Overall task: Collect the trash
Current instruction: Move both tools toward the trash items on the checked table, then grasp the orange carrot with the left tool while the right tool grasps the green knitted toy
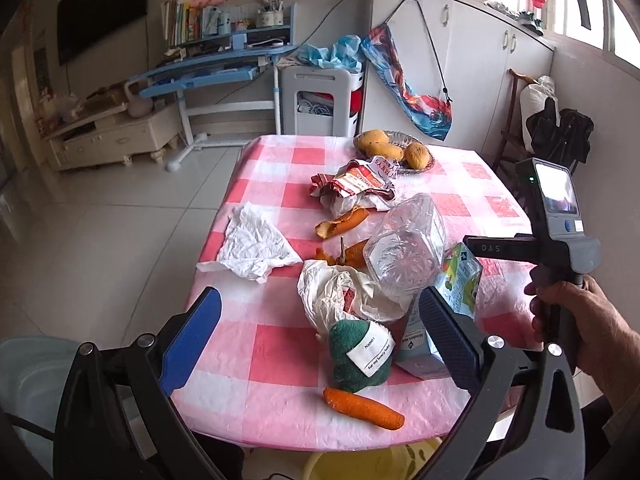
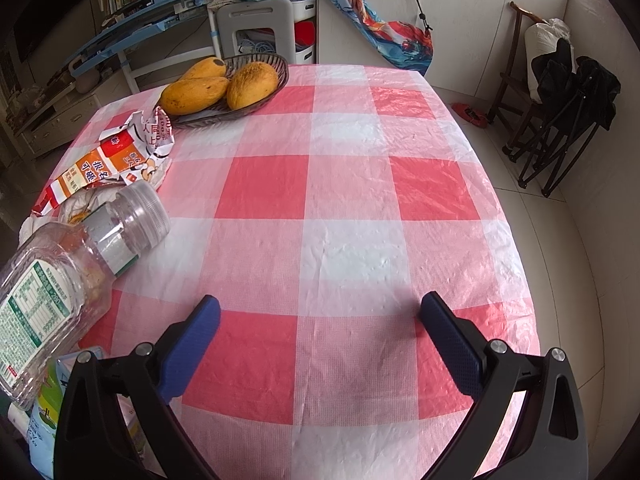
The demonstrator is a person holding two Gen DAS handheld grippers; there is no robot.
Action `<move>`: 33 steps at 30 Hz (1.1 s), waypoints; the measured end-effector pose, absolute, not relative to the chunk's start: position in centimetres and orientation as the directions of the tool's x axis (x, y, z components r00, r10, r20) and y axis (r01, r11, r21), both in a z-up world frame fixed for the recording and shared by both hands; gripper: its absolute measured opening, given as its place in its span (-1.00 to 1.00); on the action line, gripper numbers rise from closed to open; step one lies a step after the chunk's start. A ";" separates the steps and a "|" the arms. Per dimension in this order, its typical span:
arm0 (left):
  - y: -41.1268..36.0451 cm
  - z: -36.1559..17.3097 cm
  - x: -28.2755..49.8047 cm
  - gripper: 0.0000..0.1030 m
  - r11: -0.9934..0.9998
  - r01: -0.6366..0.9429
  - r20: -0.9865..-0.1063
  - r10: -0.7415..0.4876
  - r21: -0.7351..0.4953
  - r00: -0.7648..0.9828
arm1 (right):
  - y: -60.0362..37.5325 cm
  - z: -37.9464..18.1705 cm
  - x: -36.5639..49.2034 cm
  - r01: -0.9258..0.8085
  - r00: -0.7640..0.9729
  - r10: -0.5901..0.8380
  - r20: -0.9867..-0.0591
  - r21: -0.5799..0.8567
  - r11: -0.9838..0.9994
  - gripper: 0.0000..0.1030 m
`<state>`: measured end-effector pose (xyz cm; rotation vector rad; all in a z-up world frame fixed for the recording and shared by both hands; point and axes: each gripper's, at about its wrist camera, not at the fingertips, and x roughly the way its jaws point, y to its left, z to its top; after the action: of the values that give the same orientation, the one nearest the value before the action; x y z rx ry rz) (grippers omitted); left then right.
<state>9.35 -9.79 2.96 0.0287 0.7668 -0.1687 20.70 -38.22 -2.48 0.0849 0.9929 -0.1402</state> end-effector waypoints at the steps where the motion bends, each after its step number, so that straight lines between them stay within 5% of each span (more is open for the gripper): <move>1: -9.5 2.9 9.5 0.86 0.987 0.156 -0.691 -0.143 -0.045 0.708 | -38.5 -2.2 20.6 0.157 0.539 -0.061 -0.840 0.028 0.987 0.87; 7: -7.7 3.1 9.4 0.86 0.984 0.116 -0.623 -0.177 -0.137 0.762 | -39.0 2.6 17.5 0.194 0.667 -0.105 -0.738 0.036 0.980 0.87; 16: -7.2 2.8 10.7 0.86 0.991 0.093 -0.665 -0.135 -0.098 0.734 | -37.4 7.9 14.1 0.085 0.771 -0.024 -0.637 0.066 0.994 0.87; 27: -2.8 1.3 10.4 0.86 0.986 -0.021 -0.657 -0.093 -0.164 0.748 | -35.7 8.2 11.4 0.000 0.767 0.078 -0.637 0.122 0.993 0.87; 33: -3.5 0.7 8.0 0.86 0.984 0.087 -0.649 -0.168 -0.155 0.742 | -34.5 7.1 9.7 -0.044 0.749 0.112 -0.653 0.120 0.992 0.87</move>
<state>7.97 -3.46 0.73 -0.1177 0.7216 -0.1403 9.72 -34.48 7.06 0.0992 0.7195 0.0854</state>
